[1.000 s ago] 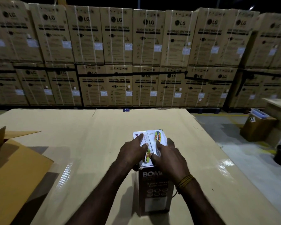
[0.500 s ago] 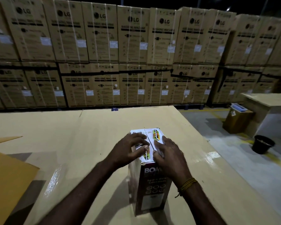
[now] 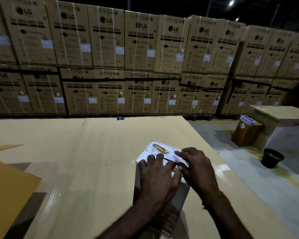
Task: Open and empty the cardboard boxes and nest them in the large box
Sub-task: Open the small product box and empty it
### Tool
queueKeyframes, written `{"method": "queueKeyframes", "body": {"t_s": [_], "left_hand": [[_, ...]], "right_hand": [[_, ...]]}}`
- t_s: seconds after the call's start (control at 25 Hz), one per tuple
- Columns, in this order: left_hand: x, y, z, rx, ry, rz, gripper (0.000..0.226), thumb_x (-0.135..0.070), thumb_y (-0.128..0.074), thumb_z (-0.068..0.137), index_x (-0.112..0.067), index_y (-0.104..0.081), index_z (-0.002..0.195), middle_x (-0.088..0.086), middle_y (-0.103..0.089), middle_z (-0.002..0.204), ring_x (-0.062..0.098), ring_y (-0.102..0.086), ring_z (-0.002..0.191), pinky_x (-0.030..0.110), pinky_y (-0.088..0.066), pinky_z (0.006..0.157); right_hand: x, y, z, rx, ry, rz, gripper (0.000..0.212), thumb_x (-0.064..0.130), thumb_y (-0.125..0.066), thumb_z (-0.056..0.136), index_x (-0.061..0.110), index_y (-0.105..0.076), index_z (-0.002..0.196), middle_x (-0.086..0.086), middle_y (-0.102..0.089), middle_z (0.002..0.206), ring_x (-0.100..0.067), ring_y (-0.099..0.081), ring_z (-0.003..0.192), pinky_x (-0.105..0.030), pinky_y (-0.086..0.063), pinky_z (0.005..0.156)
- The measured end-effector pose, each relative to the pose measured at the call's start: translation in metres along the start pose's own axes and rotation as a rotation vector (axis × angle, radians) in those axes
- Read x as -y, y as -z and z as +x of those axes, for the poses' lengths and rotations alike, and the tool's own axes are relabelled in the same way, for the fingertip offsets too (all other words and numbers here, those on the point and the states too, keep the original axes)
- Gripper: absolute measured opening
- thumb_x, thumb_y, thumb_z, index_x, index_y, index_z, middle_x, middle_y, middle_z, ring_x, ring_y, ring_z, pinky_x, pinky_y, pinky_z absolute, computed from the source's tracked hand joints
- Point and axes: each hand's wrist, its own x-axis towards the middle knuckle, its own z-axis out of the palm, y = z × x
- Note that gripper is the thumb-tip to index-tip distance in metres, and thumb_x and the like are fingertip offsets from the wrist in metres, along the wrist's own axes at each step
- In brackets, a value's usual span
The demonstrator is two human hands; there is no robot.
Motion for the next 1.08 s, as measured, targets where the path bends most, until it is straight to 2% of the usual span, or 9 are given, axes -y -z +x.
{"method": "queueKeyframes", "body": {"t_s": [0.16, 0.28, 0.44, 0.52, 0.64, 0.72, 0.84, 0.96, 1.08], "left_hand": [[0.034, -0.005, 0.012, -0.015, -0.032, -0.093, 0.026, -0.045, -0.051, 0.087, -0.031, -0.072, 0.084, -0.003, -0.058, 0.087, 0.025, -0.056, 0.081, 0.039, -0.040, 0.073], [0.034, -0.015, 0.006, -0.033, -0.107, -0.213, 0.027, -0.041, -0.048, 0.090, -0.032, -0.073, 0.091, -0.003, -0.056, 0.093, 0.023, -0.056, 0.084, 0.039, -0.045, 0.073], [0.037, -0.018, 0.006, 0.011, -0.164, -0.176, 0.042, -0.041, -0.042, 0.091, -0.037, -0.065, 0.125, 0.002, -0.059, 0.133, 0.021, -0.061, 0.104, 0.035, -0.046, 0.086], [0.038, -0.008, 0.014, 0.156, -0.171, -0.130, 0.056, -0.048, -0.029, 0.089, -0.044, -0.049, 0.141, 0.006, -0.037, 0.156, 0.022, -0.057, 0.115, 0.036, -0.044, 0.094], [0.043, 0.001, 0.031, 0.370, -0.176, -0.104, 0.067, -0.058, -0.018, 0.085, -0.051, -0.019, 0.151, 0.001, 0.009, 0.166, 0.024, -0.038, 0.136, 0.039, -0.028, 0.106], [0.047, 0.001, 0.047, 0.432, -0.218, -0.029, 0.064, -0.055, -0.029, 0.092, -0.049, -0.012, 0.153, 0.000, 0.017, 0.165, 0.029, -0.030, 0.140, 0.042, -0.028, 0.107], [0.047, 0.001, 0.065, 0.531, -0.262, 0.070, 0.061, -0.047, -0.032, 0.096, -0.047, -0.011, 0.153, -0.001, 0.008, 0.166, 0.033, -0.028, 0.139, 0.045, -0.030, 0.105], [0.045, -0.002, 0.075, 0.587, -0.270, 0.089, 0.055, -0.046, -0.031, 0.096, -0.047, -0.021, 0.150, -0.004, -0.013, 0.165, 0.033, -0.021, 0.143, 0.050, -0.023, 0.109], [0.048, -0.009, 0.079, 0.715, -0.229, -0.011, 0.055, -0.049, -0.030, 0.095, -0.052, -0.019, 0.148, -0.010, -0.009, 0.164, 0.031, 0.003, 0.151, 0.064, -0.005, 0.113]], "right_hand": [[0.020, -0.004, -0.022, -0.145, -0.003, 0.025, 0.010, 0.027, -0.066, 0.083, 0.030, -0.073, 0.089, 0.009, -0.064, 0.087, -0.020, -0.059, 0.084, -0.035, -0.050, 0.065], [0.033, -0.002, -0.023, -0.083, 0.004, -0.106, 0.030, 0.040, -0.045, 0.087, 0.030, -0.073, 0.083, 0.006, -0.064, 0.080, -0.023, -0.062, 0.078, -0.037, -0.049, 0.059], [0.041, -0.007, -0.027, -0.018, -0.045, -0.075, 0.046, 0.040, -0.033, 0.089, 0.030, -0.070, 0.114, 0.000, -0.065, 0.121, -0.023, -0.062, 0.107, -0.040, -0.053, 0.078], [0.043, -0.006, -0.026, 0.128, -0.098, -0.058, 0.070, 0.048, -0.014, 0.084, 0.032, -0.050, 0.142, -0.004, -0.037, 0.155, -0.025, -0.039, 0.140, -0.045, -0.042, 0.105], [0.043, 0.003, -0.023, 0.374, -0.151, -0.136, 0.081, 0.054, 0.006, 0.076, 0.042, -0.004, 0.156, 0.001, 0.014, 0.165, -0.023, 0.009, 0.152, -0.051, -0.011, 0.120], [0.040, 0.008, -0.018, 0.436, -0.137, -0.154, 0.061, 0.052, -0.009, 0.094, 0.048, 0.007, 0.153, 0.002, 0.027, 0.162, -0.025, 0.020, 0.150, -0.056, -0.004, 0.119], [0.028, 0.010, -0.009, 0.550, -0.182, -0.129, 0.060, 0.055, -0.026, 0.100, 0.053, 0.007, 0.151, 0.001, 0.031, 0.160, -0.027, 0.022, 0.149, -0.055, 0.001, 0.119], [0.012, 0.008, -0.003, 0.575, -0.243, -0.028, 0.062, 0.066, -0.030, 0.096, 0.055, -0.004, 0.151, 0.002, 0.022, 0.163, -0.026, 0.012, 0.152, -0.052, -0.003, 0.121], [0.004, 0.002, -0.007, 0.471, -0.234, 0.115, 0.059, 0.066, -0.038, 0.095, 0.052, -0.023, 0.150, 0.001, 0.011, 0.166, -0.024, -0.004, 0.153, -0.047, -0.017, 0.121]]}}
